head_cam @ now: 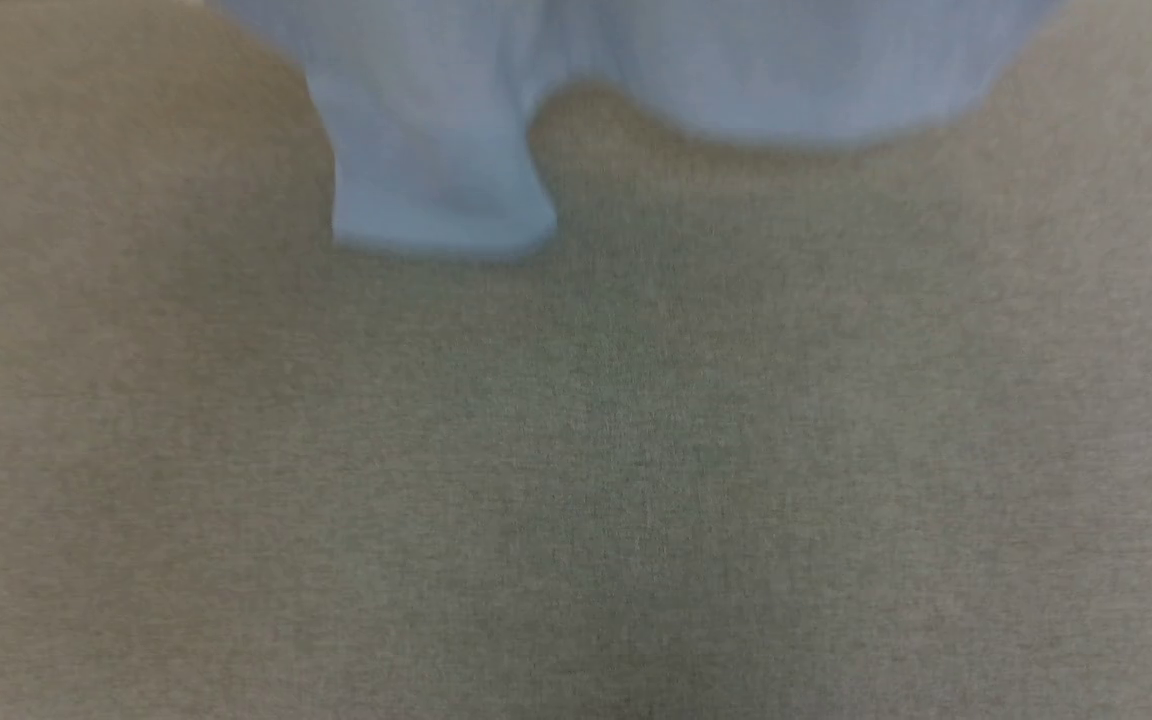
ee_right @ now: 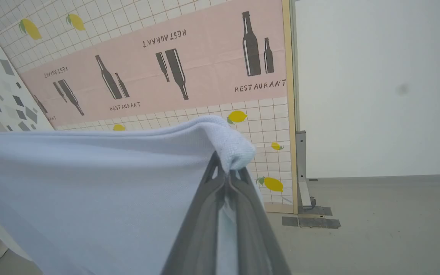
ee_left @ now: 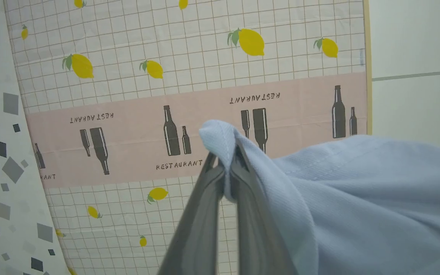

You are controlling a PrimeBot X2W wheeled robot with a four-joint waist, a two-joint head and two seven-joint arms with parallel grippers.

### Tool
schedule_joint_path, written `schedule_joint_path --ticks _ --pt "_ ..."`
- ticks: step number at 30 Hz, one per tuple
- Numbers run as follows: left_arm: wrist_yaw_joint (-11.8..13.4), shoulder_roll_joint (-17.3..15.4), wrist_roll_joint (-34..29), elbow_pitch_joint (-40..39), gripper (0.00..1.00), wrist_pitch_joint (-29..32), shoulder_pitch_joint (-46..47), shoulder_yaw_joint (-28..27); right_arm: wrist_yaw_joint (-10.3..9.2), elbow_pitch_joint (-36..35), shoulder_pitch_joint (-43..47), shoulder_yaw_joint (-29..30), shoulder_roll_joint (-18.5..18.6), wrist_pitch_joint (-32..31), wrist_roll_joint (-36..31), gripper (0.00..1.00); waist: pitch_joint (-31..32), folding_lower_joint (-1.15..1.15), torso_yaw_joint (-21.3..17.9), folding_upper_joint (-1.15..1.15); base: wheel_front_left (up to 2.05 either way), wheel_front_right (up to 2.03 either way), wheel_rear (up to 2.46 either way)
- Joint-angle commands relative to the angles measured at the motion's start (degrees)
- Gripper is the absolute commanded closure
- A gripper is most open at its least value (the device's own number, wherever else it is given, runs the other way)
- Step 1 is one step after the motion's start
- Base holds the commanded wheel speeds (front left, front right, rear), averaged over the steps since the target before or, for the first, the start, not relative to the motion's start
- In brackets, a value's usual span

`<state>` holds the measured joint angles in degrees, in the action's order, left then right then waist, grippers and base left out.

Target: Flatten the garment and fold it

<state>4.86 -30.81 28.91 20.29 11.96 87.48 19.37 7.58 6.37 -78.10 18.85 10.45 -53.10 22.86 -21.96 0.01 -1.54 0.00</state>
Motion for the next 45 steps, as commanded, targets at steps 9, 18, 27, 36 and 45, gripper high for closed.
schedule_joint_path --ticks 9,18,27,36,45 --pt "3.04 1.86 -4.94 5.67 1.00 -8.79 12.21 -0.53 -0.09 8.22 -14.76 2.15 -2.75 10.41 -7.82 1.00 -15.06 -0.01 -0.26 0.00 0.00 0.00 0.00" --pt "2.13 3.64 -3.64 10.98 1.00 -14.83 12.18 -1.02 -0.09 13.02 -15.78 1.98 -1.65 13.21 -8.41 1.00 -19.76 -0.01 1.68 0.00 0.00 0.00 0.00" --pt "-0.92 5.68 -1.43 17.35 1.00 -21.23 4.81 -0.24 -0.09 12.86 -3.45 -0.40 -0.73 15.53 -3.11 1.00 -18.38 -0.01 3.35 0.00 0.00 0.00 0.00" --pt "-6.47 7.90 1.50 20.10 1.00 -26.22 -9.69 0.58 -0.09 7.28 17.65 -4.85 0.53 18.26 7.39 1.00 -8.38 -0.01 4.80 0.00 0.00 0.00 0.00" --pt "-9.08 10.91 7.56 13.39 1.00 -26.89 -36.33 -1.43 -0.09 1.21 45.28 -7.68 1.64 20.74 14.77 1.00 5.13 -0.01 5.49 0.00 0.00 0.00 0.00"
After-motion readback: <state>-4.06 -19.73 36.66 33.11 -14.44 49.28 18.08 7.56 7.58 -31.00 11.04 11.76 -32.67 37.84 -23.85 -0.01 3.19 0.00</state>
